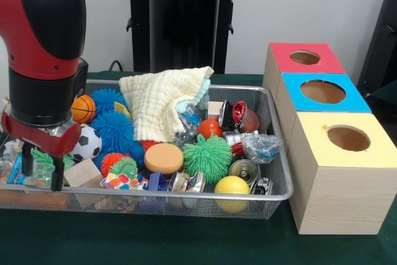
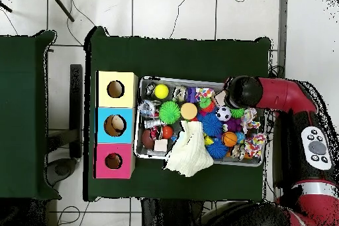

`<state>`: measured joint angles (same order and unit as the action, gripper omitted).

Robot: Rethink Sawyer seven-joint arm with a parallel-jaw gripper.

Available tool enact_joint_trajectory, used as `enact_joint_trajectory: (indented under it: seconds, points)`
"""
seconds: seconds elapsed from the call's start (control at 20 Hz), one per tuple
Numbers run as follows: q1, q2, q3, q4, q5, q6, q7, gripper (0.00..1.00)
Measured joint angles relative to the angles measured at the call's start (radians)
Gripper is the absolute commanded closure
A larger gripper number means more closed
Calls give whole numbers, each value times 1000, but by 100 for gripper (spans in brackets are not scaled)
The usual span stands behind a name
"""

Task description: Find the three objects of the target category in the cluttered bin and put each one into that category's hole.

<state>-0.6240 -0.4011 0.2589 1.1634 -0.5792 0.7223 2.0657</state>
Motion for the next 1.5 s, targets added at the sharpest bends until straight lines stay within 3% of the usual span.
enact_joint_trajectory:
  seconds: [0.65, 0.95, 1.3, 1.5]
  points:
    - [-4, -1, -1, 11, 19, 33, 0, 0]
    - [-14, 2, -2, 82, 42, 150, 0, 0]
    - [-29, -63, -4, 193, 35, 97, 0, 0]
    - [-39, -88, -4, 218, 23, 60, 0, 0]
